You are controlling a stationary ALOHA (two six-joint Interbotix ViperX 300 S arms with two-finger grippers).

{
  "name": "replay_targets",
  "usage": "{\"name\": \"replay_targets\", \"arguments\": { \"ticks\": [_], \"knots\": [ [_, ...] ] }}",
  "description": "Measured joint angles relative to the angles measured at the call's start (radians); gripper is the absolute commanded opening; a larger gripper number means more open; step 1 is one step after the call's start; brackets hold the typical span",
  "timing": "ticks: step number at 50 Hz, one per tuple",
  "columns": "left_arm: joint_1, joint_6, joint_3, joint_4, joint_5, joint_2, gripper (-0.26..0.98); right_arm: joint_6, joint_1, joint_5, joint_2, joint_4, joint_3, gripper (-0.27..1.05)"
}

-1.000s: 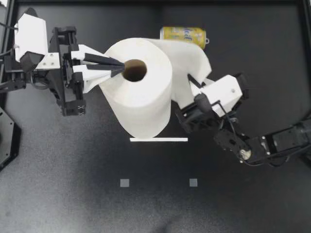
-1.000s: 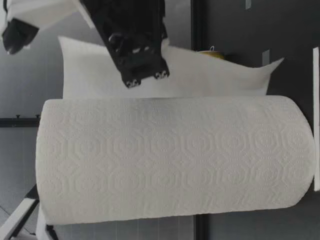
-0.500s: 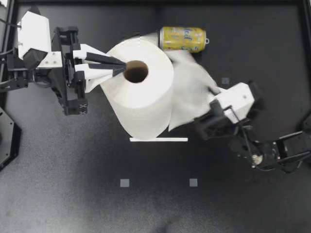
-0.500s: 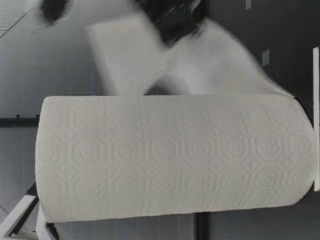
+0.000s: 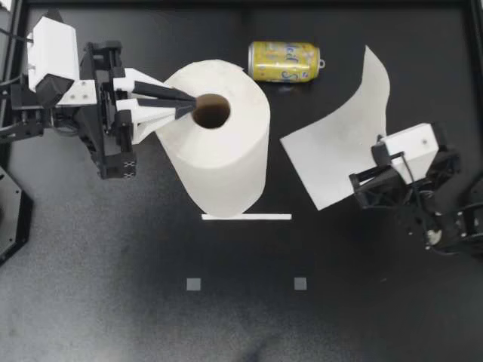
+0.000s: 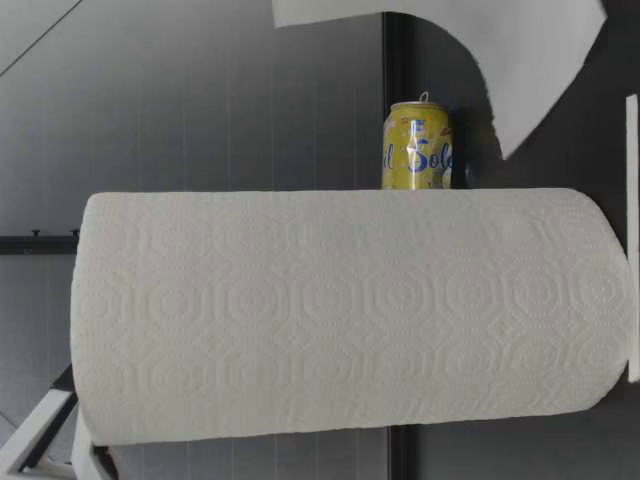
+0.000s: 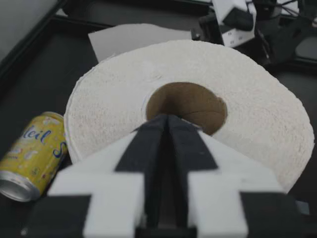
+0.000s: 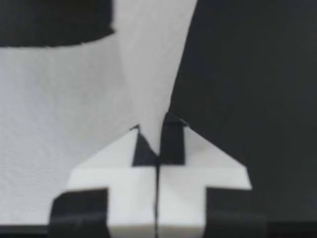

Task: Pick up a piece of paper towel and place it on the spilled liquid.

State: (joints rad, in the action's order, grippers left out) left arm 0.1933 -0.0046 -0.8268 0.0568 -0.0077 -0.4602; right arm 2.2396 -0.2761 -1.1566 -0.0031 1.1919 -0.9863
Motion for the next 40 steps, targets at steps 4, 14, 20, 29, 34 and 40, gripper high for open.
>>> {"name": "replay_targets", "arguments": {
  "ticks": [4,14,20,29,34,40],
  "knots": [
    [-0.002,0.0,-0.005,0.0,-0.043,0.002,0.16,-0.023,0.014,0.04,-0.049,0.021,-0.021,-0.08],
    [-0.005,0.005,-0.037,0.0,-0.16,0.003,0.16,-0.152,0.249,0.337,-0.187,0.091,-0.095,-0.08],
    [-0.005,0.005,-0.049,0.0,-0.215,0.005,0.16,-0.291,0.449,0.543,-0.252,0.118,-0.107,-0.08],
    [-0.006,0.003,-0.057,0.002,-0.285,-0.012,0.16,-0.482,0.67,0.75,-0.27,0.11,-0.089,-0.08],
    [-0.006,0.006,-0.058,0.002,-0.31,-0.028,0.16,-0.563,0.753,0.802,-0.241,0.107,-0.069,-0.08],
    [-0.006,0.008,-0.06,0.002,-0.339,-0.04,0.16,-0.637,0.831,0.856,-0.175,0.107,-0.043,-0.08]
  ]
}}
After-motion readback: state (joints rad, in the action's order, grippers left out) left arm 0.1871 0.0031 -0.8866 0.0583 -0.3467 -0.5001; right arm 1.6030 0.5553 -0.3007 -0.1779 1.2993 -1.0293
